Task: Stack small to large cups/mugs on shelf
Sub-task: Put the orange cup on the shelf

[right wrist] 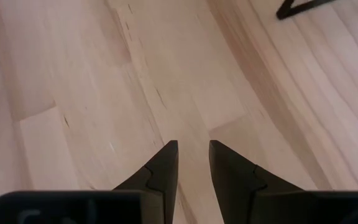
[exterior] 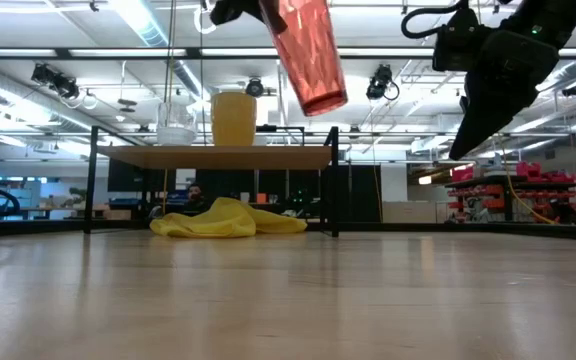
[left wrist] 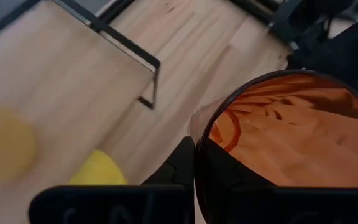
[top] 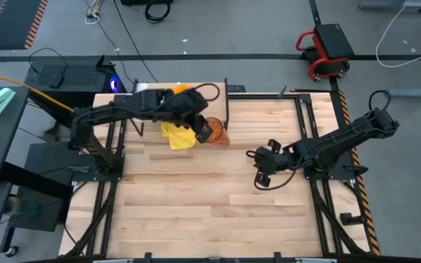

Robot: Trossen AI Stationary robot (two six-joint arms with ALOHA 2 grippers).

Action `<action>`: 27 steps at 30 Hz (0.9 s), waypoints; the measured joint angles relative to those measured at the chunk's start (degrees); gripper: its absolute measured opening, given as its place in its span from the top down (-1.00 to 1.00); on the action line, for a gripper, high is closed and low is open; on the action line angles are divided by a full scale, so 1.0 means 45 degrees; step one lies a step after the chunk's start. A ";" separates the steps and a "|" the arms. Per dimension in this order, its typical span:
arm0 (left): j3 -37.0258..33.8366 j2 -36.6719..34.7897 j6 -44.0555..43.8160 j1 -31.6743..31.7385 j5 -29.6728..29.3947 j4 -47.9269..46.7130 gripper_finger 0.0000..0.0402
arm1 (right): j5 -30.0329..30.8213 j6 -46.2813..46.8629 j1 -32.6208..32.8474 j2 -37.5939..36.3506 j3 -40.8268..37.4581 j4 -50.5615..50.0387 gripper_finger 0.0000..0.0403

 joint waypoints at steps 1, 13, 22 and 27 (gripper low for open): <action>0.0650 0.0327 0.0308 0.0124 -0.0001 -0.0489 0.94 | -0.0001 -0.0156 -0.0006 0.0000 0.0000 0.0041 0.51; 0.4840 0.3172 0.2947 0.2814 0.0614 -0.3450 0.91 | 0.0000 -0.0867 -0.0532 0.0000 0.0000 0.0119 0.51; 0.4950 0.3240 0.4186 0.4400 0.0763 -0.2851 0.92 | -0.0005 -0.1755 -0.1455 0.0000 0.0000 0.0300 0.57; 0.4950 0.3240 0.4615 0.4751 0.0946 -0.2751 0.93 | -0.0015 -0.1972 -0.2018 0.0000 0.0000 0.0339 0.61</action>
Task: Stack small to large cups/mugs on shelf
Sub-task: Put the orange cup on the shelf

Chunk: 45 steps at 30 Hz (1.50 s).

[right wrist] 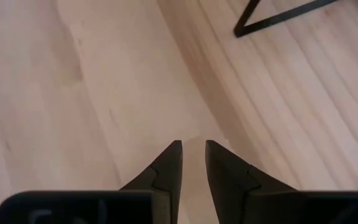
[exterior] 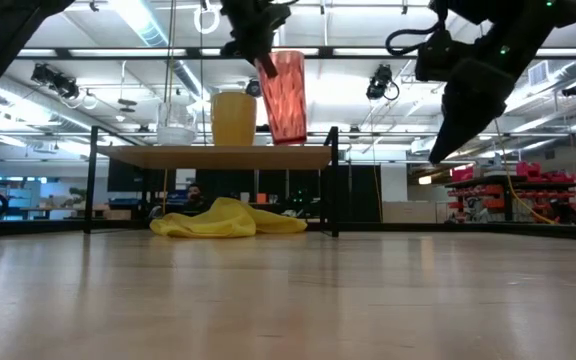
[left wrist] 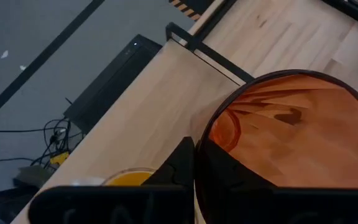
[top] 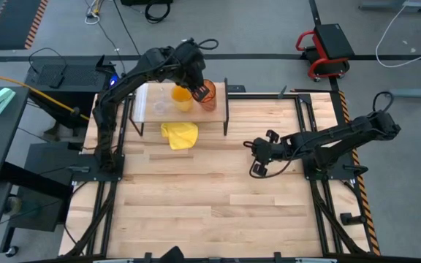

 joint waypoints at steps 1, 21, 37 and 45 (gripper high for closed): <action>0.0000 0.0000 0.0009 0.0014 -0.0014 0.0009 0.94 | -0.0005 -0.0062 -0.0106 0.0000 0.0000 0.0009 0.62; -0.0005 0.0097 0.0152 0.0077 0.0102 0.0305 0.87 | -0.0206 -0.3293 -0.1632 0.0000 0.0269 0.2332 0.64; -0.0005 0.0260 0.0053 0.0155 0.0102 0.0376 0.90 | -0.6683 -0.6413 -0.7961 0.0865 0.3110 0.6605 0.97; 0.0000 0.0453 0.0254 0.0223 0.0193 0.0490 0.84 | -0.8247 -0.6437 -0.8880 0.2922 0.3861 0.6873 0.98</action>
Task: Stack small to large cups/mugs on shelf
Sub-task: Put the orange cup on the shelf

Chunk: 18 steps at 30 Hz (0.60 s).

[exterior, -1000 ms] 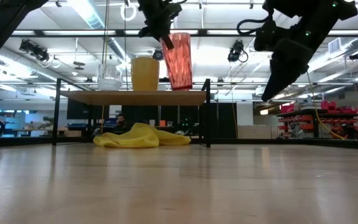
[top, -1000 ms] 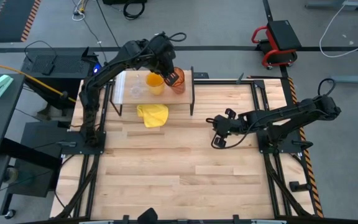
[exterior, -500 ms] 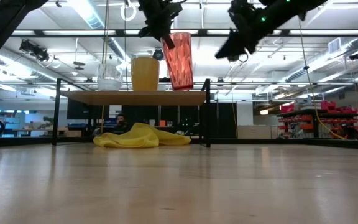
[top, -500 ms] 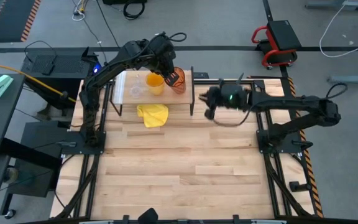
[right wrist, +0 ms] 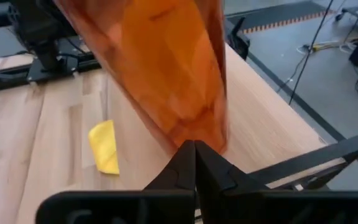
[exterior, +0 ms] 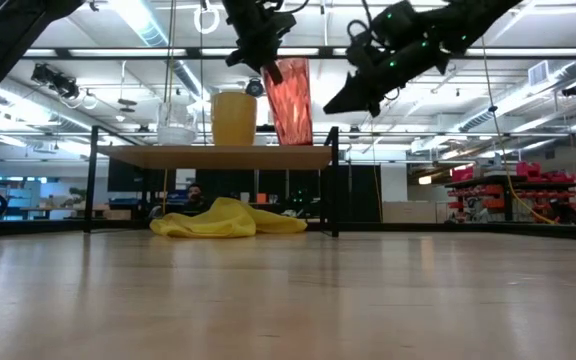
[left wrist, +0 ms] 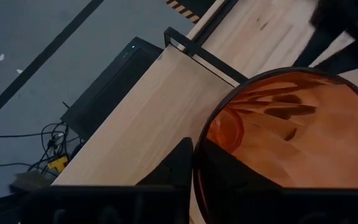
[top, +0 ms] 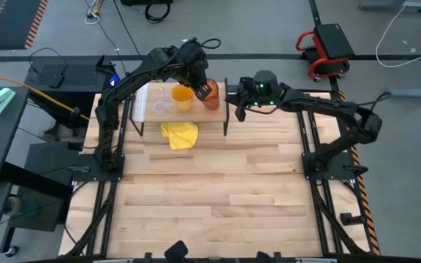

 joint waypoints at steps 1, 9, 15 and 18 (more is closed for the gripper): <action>0.0000 0.0003 0.0009 0.0000 -0.0009 -0.0012 0.82 | -0.0117 -0.0021 -0.0004 0.0213 0.0099 0.0046 0.97; 0.0000 0.0013 0.0036 0.0058 -0.0018 -0.0036 0.93 | -0.0277 -0.0173 0.0140 0.1451 0.0769 0.0320 0.98; 0.0000 0.0018 0.0037 0.0058 -0.0019 -0.0042 0.73 | -0.0282 -0.0233 0.0174 0.1764 0.1037 0.0276 0.99; -0.0005 0.0023 0.0037 0.0058 -0.0003 -0.0045 0.70 | -0.0287 -0.0233 0.0174 0.1760 0.1064 0.0338 0.99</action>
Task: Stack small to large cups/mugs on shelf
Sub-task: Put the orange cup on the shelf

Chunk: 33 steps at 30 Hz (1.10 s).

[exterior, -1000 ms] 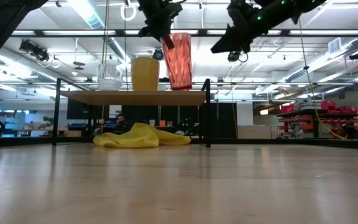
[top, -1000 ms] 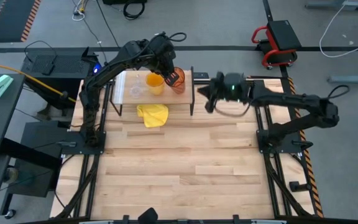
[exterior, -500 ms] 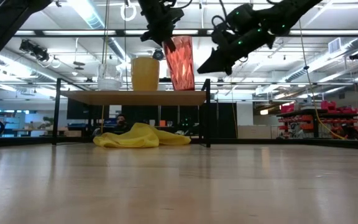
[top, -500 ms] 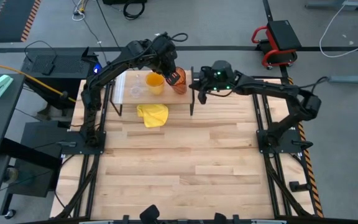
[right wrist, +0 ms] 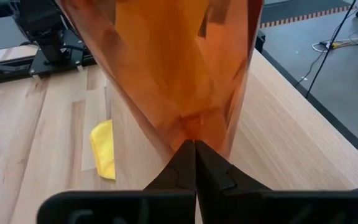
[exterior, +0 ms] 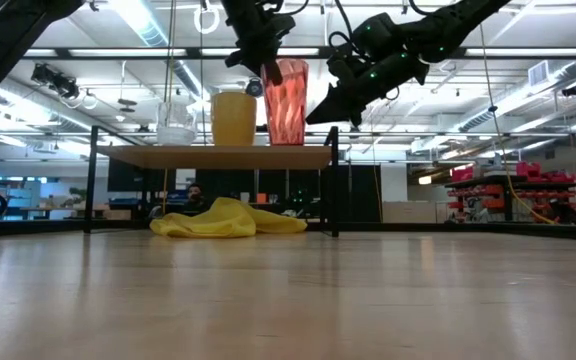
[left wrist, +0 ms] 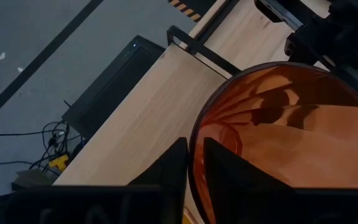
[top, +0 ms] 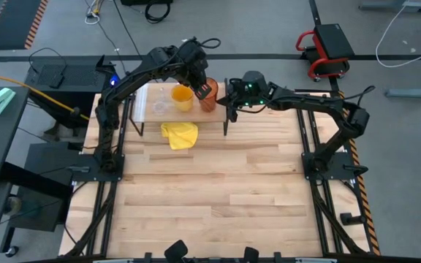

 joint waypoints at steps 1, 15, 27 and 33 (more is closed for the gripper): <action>0.0000 0.0000 0.0000 0.0000 0.0000 0.0009 0.71 | 0.0000 0.0000 0.0000 0.0000 0.0000 -0.0004 0.99; -0.0005 0.0005 0.0034 0.0000 0.0019 0.0392 0.79 | 0.0034 0.0000 -0.0015 -0.0015 0.0000 -0.0030 0.99; -0.0005 0.0005 -0.0015 -0.0005 0.0010 0.0650 0.64 | 0.0063 0.0004 -0.0010 -0.0015 0.0000 -0.0045 0.99; -0.0005 0.0005 -0.0011 0.0013 0.0009 0.1012 0.66 | 0.0063 0.0019 -0.0099 -0.0015 0.0000 -0.0063 0.99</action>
